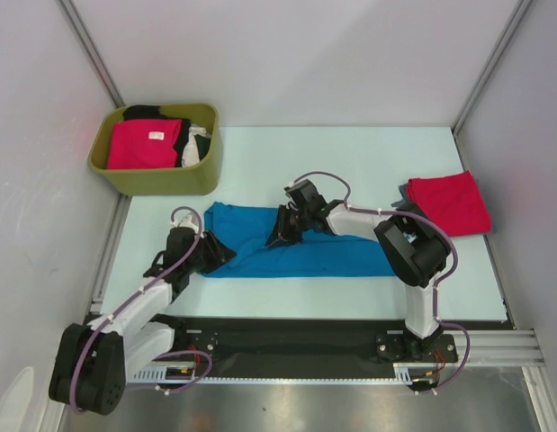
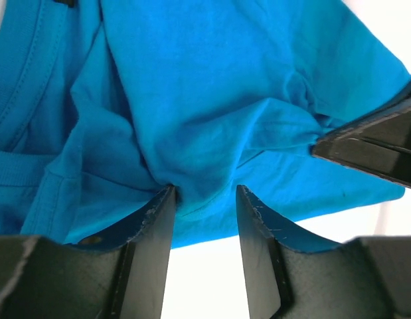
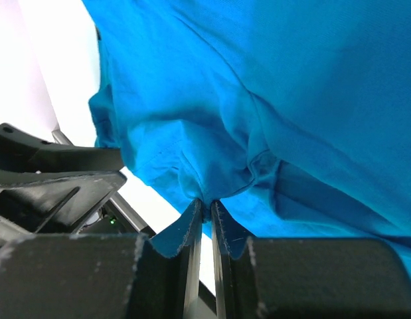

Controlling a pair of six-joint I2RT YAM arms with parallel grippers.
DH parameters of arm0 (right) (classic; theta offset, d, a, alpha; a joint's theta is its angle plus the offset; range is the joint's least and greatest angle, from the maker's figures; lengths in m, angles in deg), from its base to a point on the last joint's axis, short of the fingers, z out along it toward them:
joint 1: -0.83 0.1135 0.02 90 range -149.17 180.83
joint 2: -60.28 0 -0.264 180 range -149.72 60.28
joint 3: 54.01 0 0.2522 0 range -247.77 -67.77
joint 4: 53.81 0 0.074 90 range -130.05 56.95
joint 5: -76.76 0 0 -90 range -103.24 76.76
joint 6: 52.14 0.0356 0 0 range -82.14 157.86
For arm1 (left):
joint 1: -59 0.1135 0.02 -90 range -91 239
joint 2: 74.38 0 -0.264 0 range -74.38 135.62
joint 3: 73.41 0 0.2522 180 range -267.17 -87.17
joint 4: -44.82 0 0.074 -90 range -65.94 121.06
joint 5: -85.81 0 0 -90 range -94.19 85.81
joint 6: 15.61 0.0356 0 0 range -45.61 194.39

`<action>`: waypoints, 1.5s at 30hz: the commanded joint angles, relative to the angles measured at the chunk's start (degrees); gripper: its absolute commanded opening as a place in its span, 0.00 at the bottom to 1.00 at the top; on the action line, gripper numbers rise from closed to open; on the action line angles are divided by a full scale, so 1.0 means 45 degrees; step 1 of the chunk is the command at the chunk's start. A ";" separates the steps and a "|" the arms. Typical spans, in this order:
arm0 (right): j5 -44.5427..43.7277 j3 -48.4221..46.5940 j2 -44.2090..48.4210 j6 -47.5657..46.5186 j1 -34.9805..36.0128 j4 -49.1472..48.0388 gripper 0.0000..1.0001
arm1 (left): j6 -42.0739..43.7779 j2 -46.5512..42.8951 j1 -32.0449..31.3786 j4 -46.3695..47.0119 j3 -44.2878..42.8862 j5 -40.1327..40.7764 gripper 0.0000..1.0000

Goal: Fold and stack the t-shirts
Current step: Fold the tshirt

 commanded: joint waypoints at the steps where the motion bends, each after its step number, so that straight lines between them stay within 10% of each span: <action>1: 0.0298 -0.0245 -0.0217 0.0057 -0.0071 -0.0226 0.16 | 0.0055 -0.0686 -0.0232 0.0494 0.0216 0.0188 0.46; 27: 0.0434 -0.0245 -0.0315 0.0077 -0.0150 -0.0303 0.16 | -0.0433 -0.0688 -0.0779 0.0337 0.0744 0.0598 0.42; 37: 0.0512 -0.0226 -0.0393 0.0155 -0.0150 -0.0440 0.15 | -0.0590 -0.0182 -0.0877 0.1138 0.0472 0.0599 0.00; 45: 0.0629 -0.0421 -0.0237 0.0155 -0.0325 -0.0148 0.15 | -0.0667 -0.0219 -0.0741 -0.0013 -0.0310 -0.0317 0.00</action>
